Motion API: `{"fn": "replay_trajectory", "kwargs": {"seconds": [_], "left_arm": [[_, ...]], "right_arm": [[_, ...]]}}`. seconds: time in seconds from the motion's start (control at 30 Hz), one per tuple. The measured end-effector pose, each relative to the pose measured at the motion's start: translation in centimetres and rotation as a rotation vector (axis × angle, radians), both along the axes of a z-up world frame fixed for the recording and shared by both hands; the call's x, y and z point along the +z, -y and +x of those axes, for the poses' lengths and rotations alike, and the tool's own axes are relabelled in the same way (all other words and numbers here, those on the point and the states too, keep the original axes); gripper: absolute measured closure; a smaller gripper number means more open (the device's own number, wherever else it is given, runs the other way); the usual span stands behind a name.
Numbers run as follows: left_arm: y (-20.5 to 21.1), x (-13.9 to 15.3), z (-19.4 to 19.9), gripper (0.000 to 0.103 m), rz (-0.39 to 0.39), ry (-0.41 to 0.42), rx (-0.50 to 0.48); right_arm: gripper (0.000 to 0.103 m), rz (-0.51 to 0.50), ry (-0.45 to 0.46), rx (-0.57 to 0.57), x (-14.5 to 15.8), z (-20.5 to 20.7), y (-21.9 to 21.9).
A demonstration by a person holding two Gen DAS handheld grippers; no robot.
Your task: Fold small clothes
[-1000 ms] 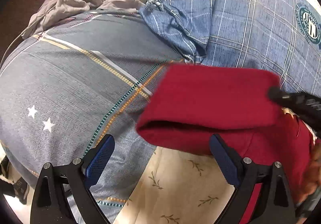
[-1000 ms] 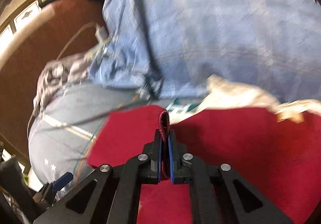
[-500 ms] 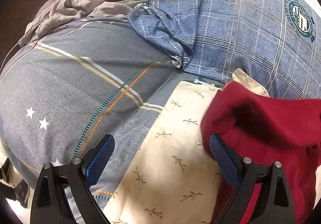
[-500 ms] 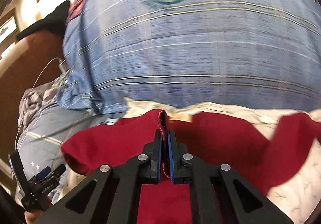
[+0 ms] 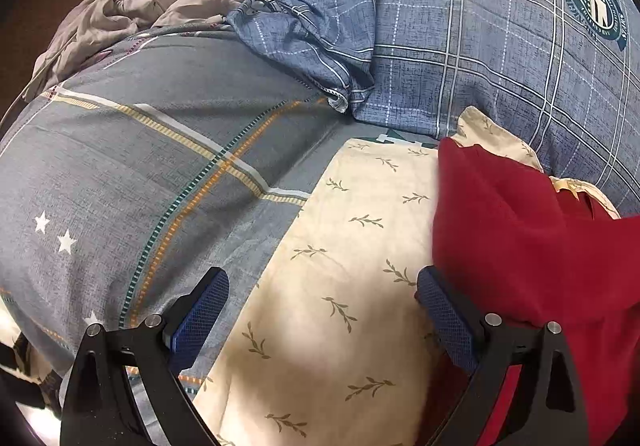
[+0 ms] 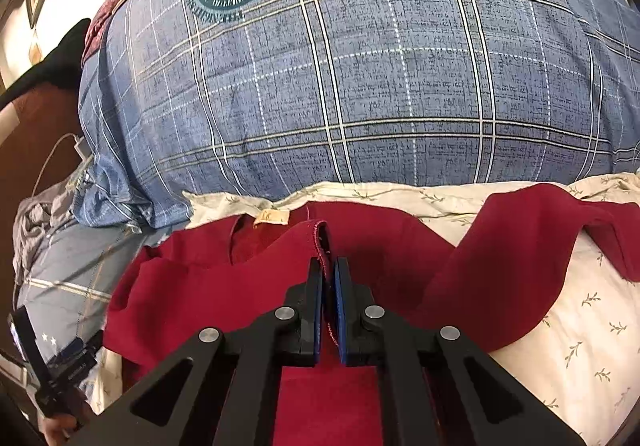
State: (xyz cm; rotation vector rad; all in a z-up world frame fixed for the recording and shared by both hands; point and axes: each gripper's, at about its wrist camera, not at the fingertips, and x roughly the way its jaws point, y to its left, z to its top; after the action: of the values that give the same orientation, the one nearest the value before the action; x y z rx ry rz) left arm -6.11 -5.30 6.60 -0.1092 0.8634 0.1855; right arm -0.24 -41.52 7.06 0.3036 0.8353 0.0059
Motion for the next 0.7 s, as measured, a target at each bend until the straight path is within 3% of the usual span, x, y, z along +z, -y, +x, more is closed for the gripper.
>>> {"fn": "replay_trajectory", "kwargs": {"seconds": [0.53, 0.7], "left_arm": [[0.4, 0.2, -0.3, 0.008, -0.003, 0.018, -0.013], [0.1, 0.9, 0.1, 0.008, -0.096, -0.019, -0.04]], "right_arm": [[0.098, -0.008, -0.049, -0.031, -1.2, -0.3, 1.2], [0.098, -0.049, -0.059, -0.101, -1.3, -0.1, 3.1]]}}
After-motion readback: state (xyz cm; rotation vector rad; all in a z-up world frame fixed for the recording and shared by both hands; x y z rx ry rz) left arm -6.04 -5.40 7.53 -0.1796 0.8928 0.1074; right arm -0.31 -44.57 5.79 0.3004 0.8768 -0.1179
